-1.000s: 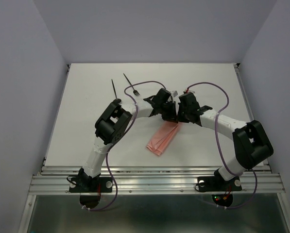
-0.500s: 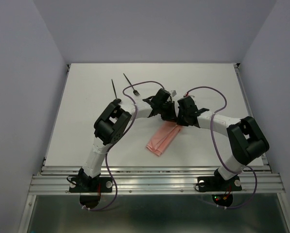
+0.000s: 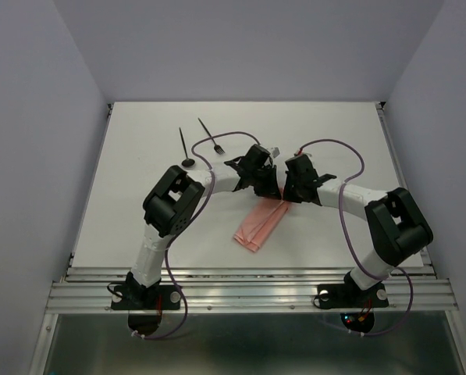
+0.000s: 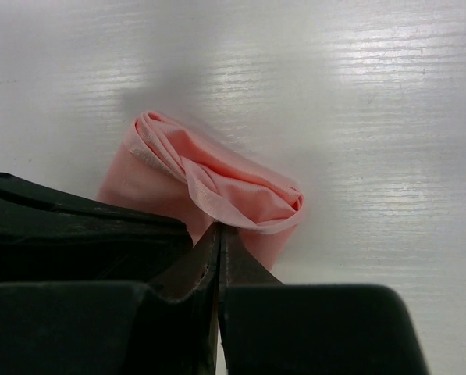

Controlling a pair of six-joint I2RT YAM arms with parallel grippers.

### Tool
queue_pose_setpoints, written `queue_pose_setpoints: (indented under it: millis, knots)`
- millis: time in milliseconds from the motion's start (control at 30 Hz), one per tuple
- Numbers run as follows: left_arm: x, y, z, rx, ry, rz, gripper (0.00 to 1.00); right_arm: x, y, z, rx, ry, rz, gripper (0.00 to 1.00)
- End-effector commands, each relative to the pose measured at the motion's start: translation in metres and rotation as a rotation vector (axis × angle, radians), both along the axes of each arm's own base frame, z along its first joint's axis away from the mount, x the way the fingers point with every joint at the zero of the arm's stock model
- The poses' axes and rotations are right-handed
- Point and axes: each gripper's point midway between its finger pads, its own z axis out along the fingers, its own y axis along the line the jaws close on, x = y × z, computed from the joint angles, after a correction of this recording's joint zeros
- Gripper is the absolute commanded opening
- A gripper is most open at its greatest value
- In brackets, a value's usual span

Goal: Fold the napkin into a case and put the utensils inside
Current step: Stuff the smaller-rectangle-folded napkin at the center of the board.

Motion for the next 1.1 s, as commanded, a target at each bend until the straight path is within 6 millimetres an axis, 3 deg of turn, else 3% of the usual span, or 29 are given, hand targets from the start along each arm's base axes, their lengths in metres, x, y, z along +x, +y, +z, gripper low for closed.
queue_pose_setpoints:
  millis: [0,267,400,500,700,1067]
  knots:
    - [0.002,0.000,0.014,-0.006,-0.047,-0.025,0.00,0.013,0.006,0.028,0.047,-0.082,-0.009,0.01]
    - [-0.002,-0.004,-0.018,0.033,0.011,-0.048,0.00,0.015,0.002,0.045,0.044,-0.127,-0.019,0.02]
    - [-0.006,-0.002,-0.022,0.036,0.019,-0.051,0.00,0.013,-0.009,0.044,-0.042,-0.105,0.000,0.23]
    - [-0.006,-0.002,-0.023,0.037,0.022,-0.049,0.00,0.013,-0.014,0.049,-0.099,-0.110,0.008,0.31]
    - [-0.006,-0.003,-0.020,0.029,0.019,-0.047,0.00,0.004,-0.016,0.058,-0.198,-0.133,0.046,0.31]
    - [-0.005,-0.005,-0.016,0.021,0.016,-0.047,0.00,-0.001,0.000,0.043,-0.278,-0.103,0.107,0.31]
